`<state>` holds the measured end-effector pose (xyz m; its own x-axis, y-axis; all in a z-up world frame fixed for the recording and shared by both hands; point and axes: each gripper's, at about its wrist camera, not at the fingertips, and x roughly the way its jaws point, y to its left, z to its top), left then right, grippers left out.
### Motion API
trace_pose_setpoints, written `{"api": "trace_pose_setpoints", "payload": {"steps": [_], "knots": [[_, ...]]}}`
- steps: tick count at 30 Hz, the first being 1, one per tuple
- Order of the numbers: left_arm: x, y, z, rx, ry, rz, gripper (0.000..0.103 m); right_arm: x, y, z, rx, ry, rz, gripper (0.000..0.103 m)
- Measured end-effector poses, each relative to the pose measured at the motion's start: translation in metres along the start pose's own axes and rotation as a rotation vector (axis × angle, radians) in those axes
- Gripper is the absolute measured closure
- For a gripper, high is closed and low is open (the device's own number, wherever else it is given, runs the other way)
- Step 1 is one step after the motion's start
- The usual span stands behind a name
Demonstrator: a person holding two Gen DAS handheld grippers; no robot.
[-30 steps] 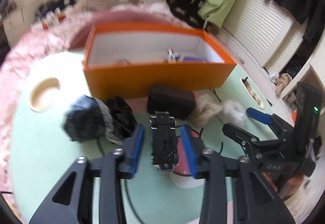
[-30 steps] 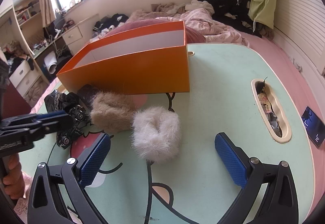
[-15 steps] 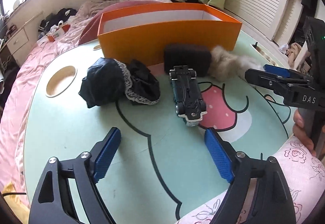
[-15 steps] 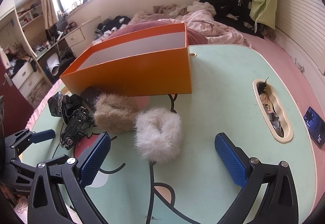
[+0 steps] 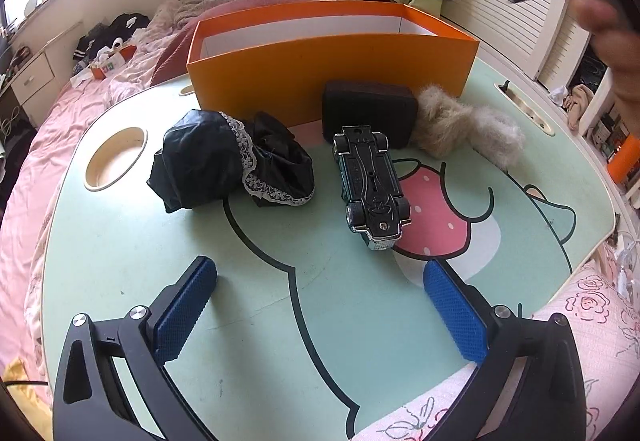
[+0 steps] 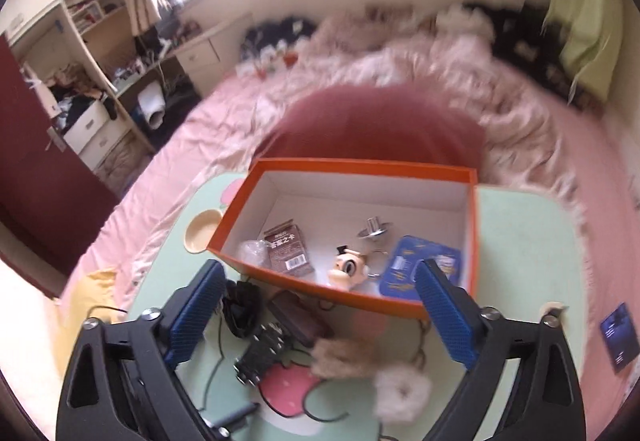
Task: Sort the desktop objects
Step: 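Grasp the cartoon figurine from the box with the right gripper and place it on the table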
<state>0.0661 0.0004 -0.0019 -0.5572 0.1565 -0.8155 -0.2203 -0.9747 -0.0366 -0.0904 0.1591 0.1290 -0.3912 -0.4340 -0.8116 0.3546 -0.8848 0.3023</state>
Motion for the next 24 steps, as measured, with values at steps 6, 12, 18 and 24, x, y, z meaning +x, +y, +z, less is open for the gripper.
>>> {"api": "trace_pose_setpoints", "payload": {"steps": [6,12,18,24], "knots": [[-0.001,0.002,0.001,0.002,-0.006,-0.005,0.000,0.077,-0.009,0.017,0.097,0.212,0.018,0.046],[0.000,0.002,0.001,0.001,-0.006,-0.005,0.000,0.115,0.001,0.021,0.080,0.319,-0.059,0.046],[-0.002,0.003,0.003,0.001,-0.008,-0.008,0.000,0.115,-0.003,0.015,0.106,0.302,-0.029,0.064],[-0.002,0.003,0.003,0.001,-0.008,-0.009,0.000,0.108,-0.014,0.012,0.155,0.259,0.001,0.070]]}}
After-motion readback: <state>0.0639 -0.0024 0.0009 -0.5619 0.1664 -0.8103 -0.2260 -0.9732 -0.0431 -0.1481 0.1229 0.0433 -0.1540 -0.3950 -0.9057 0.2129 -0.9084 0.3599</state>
